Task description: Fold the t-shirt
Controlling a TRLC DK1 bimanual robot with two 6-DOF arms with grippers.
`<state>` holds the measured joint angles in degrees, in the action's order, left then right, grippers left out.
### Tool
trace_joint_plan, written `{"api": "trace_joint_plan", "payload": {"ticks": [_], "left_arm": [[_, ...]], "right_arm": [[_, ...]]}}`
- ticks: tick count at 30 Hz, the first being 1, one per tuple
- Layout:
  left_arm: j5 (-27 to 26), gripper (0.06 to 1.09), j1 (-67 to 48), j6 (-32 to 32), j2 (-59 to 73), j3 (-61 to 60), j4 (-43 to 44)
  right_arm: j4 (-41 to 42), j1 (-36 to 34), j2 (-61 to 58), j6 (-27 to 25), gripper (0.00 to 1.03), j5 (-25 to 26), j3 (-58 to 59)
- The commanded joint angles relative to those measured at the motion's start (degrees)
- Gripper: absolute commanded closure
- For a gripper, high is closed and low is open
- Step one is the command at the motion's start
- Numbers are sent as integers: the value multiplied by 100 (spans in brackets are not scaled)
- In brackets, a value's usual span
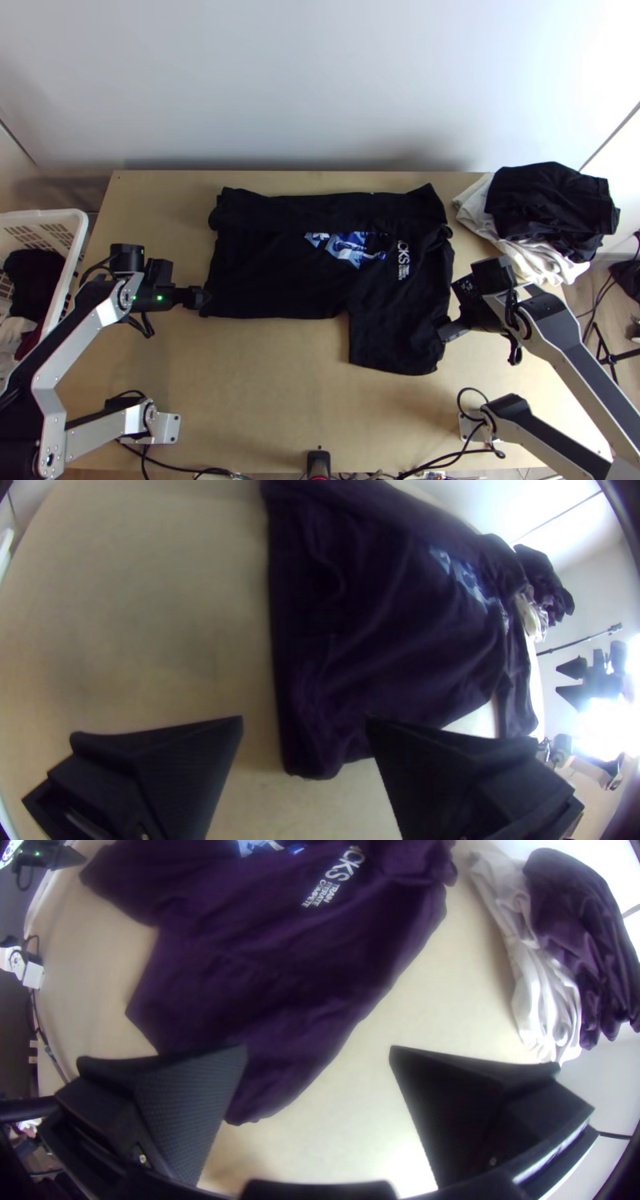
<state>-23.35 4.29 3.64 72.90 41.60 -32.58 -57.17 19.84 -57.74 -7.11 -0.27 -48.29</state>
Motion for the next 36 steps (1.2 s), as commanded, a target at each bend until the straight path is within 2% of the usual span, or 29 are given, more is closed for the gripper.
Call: {"api": "trace_joint_plan", "payload": {"ticks": [1,3,5,9,13,17,22,23,27,36], "left_arm": [[-46,19,-122,102,-224,-12,-398],[-46,20,-157,102,-180,-21,-407],[-46,26,-157,111,-83,-30,-398],[-46,26,-166,155,119,-74,-346],[-46,44,-280,128,224,-109,-196],[-46,52,-412,128,365,-161,-117],[-38,102,-447,76,382,-249,103],[-38,105,-447,58,356,-267,146],[-29,105,-465,32,286,-293,164],[-2,105,-465,-188,-31,-249,103]], "right_arm": [[-58,12,25,0,4,10,-40],[-119,20,61,0,4,10,-75],[-154,20,113,-9,4,10,-93],[-277,20,210,-18,4,10,-93],[-339,20,272,-18,4,10,-101],[-374,20,289,-18,4,1,-84],[-550,205,298,-44,5,-43,13],[-603,275,298,-62,5,-105,39],[-770,697,272,-176,5,-342,241],[-919,1462,96,-264,7,-403,690]]}}
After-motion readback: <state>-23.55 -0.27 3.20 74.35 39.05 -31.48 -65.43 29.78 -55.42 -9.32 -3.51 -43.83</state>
